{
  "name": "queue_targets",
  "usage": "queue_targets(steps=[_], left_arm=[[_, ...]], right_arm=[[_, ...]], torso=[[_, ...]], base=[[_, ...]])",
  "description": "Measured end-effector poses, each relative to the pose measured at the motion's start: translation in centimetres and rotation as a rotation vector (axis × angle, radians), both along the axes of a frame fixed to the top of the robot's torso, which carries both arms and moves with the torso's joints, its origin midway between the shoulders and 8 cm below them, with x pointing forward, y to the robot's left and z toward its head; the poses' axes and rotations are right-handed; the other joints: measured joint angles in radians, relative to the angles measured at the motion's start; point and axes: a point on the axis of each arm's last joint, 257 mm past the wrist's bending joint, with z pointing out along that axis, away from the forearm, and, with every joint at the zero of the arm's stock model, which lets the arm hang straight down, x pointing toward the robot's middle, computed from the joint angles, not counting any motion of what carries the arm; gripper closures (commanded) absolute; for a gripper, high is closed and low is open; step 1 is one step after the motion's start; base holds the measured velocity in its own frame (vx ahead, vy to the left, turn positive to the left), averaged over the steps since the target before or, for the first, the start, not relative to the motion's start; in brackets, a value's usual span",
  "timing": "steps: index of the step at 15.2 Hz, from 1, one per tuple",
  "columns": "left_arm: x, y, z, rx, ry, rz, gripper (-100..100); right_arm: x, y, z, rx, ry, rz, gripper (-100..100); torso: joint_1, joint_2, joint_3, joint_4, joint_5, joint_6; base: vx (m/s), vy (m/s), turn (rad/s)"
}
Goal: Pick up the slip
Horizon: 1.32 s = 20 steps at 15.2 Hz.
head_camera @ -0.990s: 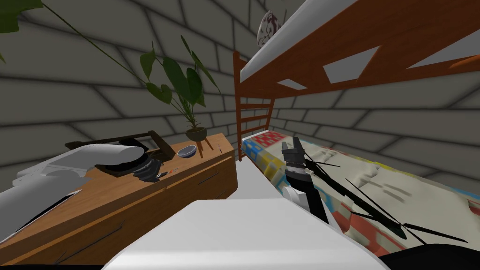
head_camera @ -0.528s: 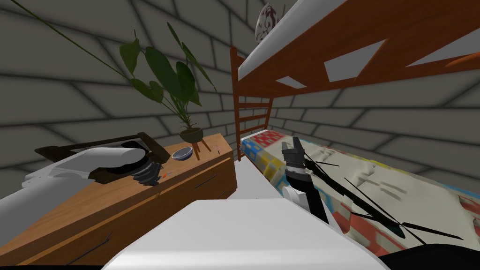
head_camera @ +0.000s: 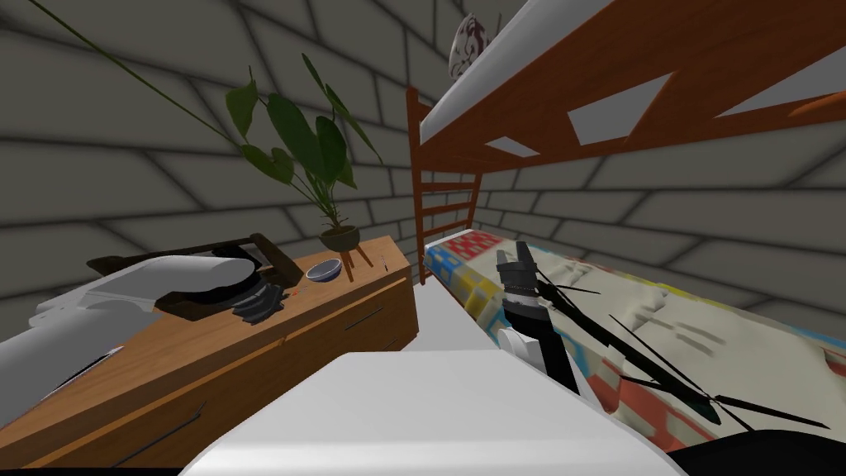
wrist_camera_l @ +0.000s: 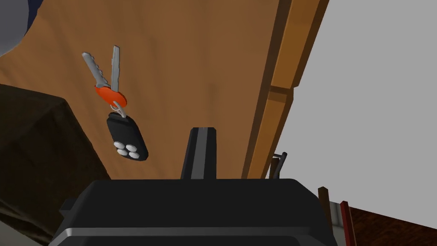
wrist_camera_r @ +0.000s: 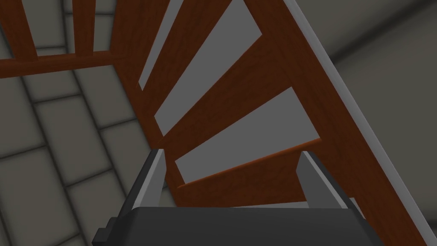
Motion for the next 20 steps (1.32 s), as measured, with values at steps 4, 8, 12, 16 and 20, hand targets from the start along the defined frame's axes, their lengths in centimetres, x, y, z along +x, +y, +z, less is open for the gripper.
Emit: queue_targets(steps=[4, 8, 12, 16, 20], left_arm=[[2.0, 0.7, 3.0, 0.036, -0.083, 0.033, -100], [2.8, 2.2, 4.6, 0.051, -0.127, 0.097, -100], [2.0, 3.5, 4.5, 0.048, -0.102, 0.152, -100], [0.0, 4.2, 3.4, 0.024, -0.039, 0.192, -100], [-1.6, 4.2, 2.3, -0.005, 0.010, 0.208, -100]], right_arm=[[0.0, 0.0, 0.0, 0.000, 0.000, 0.000, 0], [0.0, 0.0, 0.0, 0.000, 0.000, 0.000, 0], [0.0, 0.0, 0.0, 0.000, 0.000, 0.000, 0], [0.0, 0.0, 0.0, 0.000, 0.000, 0.000, 0], [0.0, 0.0, 0.0, 0.000, 0.000, 0.000, 0]], torso=[[0.003, 0.005, 0.003, 0.001, 0.000, 0.000], [0.007, 0.004, 0.002, 0.001, 0.001, 0.001], [0.007, 0.002, 0.001, 0.000, 0.002, 0.001], [0.006, 0.001, 0.001, 0.000, 0.002, 0.001], [0.003, 0.001, 0.001, 0.000, 0.001, 0.000]], base=[[-0.076, 0.037, -0.067], [-0.046, 0.082, -0.206], [-0.026, 0.079, -0.256], [-0.024, 0.058, -0.205], [-0.019, 0.020, -0.047]])
